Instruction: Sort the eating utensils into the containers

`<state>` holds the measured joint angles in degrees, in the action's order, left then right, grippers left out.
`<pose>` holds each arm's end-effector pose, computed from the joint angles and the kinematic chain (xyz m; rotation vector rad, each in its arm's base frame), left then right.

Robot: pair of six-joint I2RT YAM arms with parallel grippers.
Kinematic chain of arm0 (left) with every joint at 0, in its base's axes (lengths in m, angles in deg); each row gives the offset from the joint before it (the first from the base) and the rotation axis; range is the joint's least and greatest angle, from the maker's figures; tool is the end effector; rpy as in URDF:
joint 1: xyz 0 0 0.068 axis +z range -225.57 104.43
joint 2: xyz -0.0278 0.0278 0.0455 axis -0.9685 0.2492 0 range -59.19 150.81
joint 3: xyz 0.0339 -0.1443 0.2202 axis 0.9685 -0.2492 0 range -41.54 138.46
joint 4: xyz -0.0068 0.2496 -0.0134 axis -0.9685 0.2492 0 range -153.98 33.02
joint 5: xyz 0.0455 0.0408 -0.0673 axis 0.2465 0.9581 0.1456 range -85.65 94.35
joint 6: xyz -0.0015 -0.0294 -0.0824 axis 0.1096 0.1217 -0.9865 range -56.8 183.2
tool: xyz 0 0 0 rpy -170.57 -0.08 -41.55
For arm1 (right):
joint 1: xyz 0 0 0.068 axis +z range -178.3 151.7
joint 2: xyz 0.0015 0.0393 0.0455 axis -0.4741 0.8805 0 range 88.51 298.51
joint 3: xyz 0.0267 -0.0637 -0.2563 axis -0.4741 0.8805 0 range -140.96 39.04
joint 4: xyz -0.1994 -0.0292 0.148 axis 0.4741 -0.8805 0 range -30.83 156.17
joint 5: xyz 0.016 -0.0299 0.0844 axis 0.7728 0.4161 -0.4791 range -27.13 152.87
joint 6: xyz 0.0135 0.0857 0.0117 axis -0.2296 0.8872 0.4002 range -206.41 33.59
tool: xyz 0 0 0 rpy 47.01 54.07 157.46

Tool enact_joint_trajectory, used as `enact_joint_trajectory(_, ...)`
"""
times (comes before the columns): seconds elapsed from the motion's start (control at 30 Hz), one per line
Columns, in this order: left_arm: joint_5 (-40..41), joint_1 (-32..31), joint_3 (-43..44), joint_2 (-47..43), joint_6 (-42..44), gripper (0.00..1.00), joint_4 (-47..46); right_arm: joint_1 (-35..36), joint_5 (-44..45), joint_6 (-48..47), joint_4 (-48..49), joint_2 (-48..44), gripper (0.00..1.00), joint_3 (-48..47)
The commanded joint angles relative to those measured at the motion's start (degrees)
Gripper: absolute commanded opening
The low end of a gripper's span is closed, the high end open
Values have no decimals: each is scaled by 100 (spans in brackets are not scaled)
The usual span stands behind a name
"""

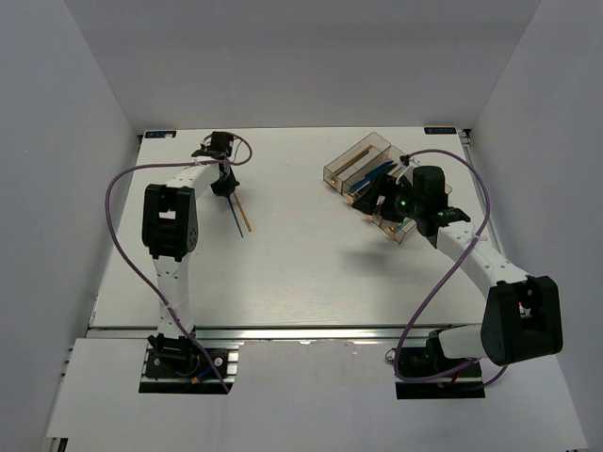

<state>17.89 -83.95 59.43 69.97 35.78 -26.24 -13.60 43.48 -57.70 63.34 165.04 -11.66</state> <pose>0.4739 -0.0515 0.1188 -0.5081 2.6206 0.1265 0.3079 0.1074 0.2448 0.0455 2.1420 0.8057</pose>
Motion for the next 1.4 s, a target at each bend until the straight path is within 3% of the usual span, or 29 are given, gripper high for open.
enact_joint_trajectory(0.0, -62, 30, -761, -66, -114, 0, 349, -11, -161, -41, 221, -156, 83, 95)
enact_joint_trajectory(0.1, -1, 30, -1148, -312, -211, 0, 305, -2, -283, -23, 406, -130, 83, 130)
enact_joint_trajectory(0.3, 237, 12, -2027, -1743, -483, 0, -2, 42, -1029, 38, 861, 81, 89, 235)
enact_joint_trajectory(0.4, -323, -93, -2581, -2613, -484, 0, -477, 331, -1628, 126, 1292, 265, 89, 236)
enact_joint_trajectory(0.6, -993, -585, -3293, -3880, -589, 0, -1022, 1473, -1541, 301, 1785, 670, 89, 16)
enact_joint_trajectory(0.83, -1968, -1279, -3804, -4487, -887, 0, -1760, 2335, -1190, 811, 2761, 1179, 89, -221)
enact_joint_trajectory(1.37, -2593, -1693, -4147, -4795, -1424, 0, -2569, 2679, 235, 1462, 2595, 1760, 72, -792)
